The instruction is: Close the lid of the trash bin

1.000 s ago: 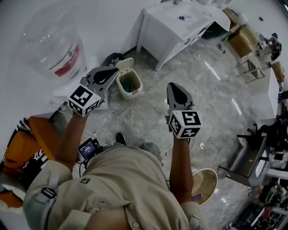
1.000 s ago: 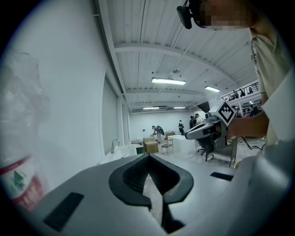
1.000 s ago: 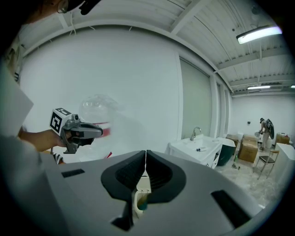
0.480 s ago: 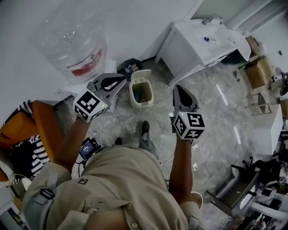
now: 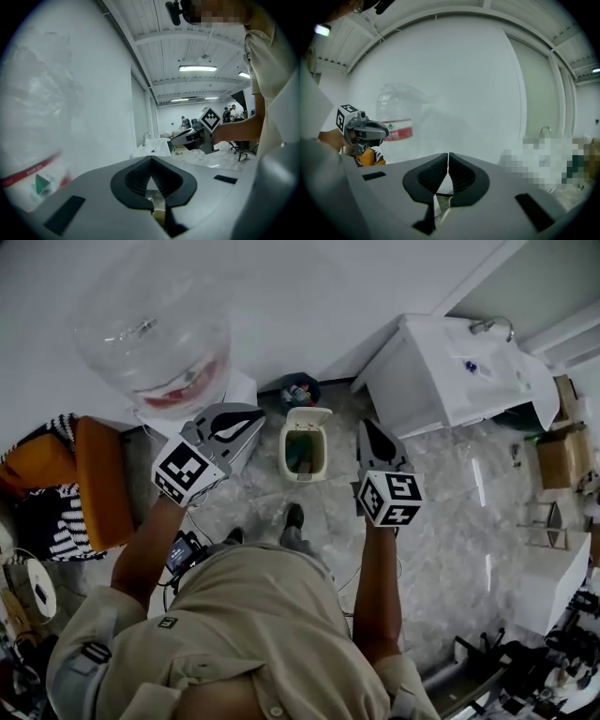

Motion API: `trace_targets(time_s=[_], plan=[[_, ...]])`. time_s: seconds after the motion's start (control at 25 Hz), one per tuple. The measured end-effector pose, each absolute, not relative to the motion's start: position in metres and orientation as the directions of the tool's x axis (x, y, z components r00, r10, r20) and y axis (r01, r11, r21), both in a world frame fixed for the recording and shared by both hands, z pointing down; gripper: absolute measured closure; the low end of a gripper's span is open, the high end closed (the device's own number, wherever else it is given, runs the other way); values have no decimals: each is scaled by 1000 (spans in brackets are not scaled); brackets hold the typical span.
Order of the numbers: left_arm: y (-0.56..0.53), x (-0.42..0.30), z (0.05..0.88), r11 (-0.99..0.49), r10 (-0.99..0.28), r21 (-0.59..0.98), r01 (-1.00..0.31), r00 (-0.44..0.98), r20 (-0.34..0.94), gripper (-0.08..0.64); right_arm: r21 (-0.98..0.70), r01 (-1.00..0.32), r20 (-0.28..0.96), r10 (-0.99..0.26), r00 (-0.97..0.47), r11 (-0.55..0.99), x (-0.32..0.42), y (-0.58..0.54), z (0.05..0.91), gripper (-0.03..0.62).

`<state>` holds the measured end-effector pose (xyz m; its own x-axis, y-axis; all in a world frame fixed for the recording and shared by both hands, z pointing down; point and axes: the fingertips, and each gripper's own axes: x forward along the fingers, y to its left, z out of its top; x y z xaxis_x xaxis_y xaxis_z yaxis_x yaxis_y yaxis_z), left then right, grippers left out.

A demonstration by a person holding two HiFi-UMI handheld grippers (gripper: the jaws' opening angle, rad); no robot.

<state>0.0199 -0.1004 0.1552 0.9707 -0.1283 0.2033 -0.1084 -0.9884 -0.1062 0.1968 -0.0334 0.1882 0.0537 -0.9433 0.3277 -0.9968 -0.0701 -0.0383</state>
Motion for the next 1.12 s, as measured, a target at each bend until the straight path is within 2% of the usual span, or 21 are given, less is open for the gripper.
trace_targets(time_s=[0.68,0.92,1.12], plan=[[-125,47,204,-928,-370,-79,-364,878,304,545,-104,-972,450,-862,-234,210,249,-142,281,565],[-121,42,230,-905,-411,-49,-422,838,359,545,-133,-958,518,-806,-287,255,259,-172,342,565],[-117,34,255,-870,-427,52,-491,801,420,545,-160,-951,577,-757,-306,263,265,-194,397,565]])
